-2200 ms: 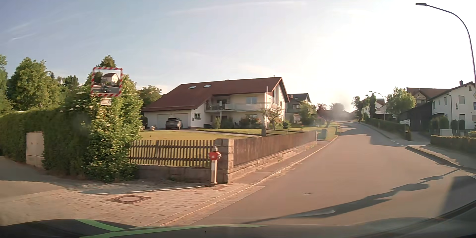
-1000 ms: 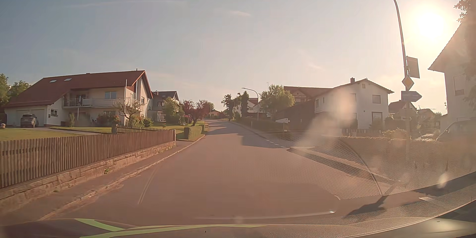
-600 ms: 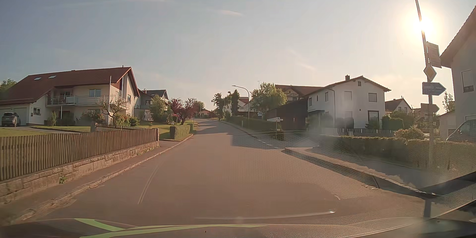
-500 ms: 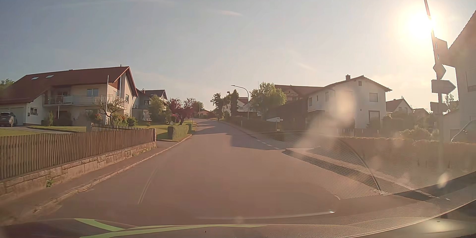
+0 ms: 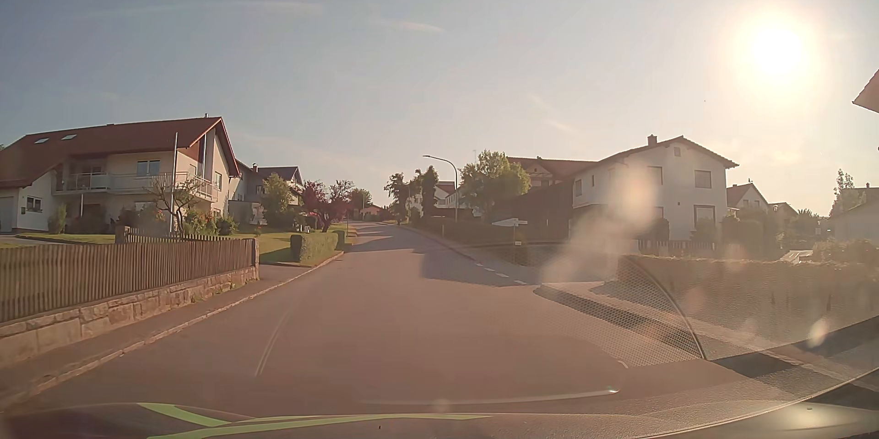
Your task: Follow the waypoints while adhering to traffic rules and regulations
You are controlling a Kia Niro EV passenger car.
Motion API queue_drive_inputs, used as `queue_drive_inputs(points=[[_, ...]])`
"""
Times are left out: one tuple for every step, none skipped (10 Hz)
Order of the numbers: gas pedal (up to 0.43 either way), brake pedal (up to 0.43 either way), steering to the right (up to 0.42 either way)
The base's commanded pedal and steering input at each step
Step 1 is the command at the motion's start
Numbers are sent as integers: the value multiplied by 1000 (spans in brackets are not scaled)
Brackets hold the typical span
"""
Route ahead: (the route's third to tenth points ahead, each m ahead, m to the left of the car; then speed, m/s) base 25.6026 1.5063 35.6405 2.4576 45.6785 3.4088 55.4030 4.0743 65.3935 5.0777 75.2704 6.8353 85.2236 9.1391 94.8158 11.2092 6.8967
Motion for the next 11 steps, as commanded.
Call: queue_drive_inputs(points=[[339, 0, 3], [339, 0, 3], [339, 0, 1], [339, 0, 0], [339, 0, -1], [339, 0, -5], [339, 0, -9], [339, 0, -10], [339, 0, -10], [339, 0, -10], [339, 0, -11]])
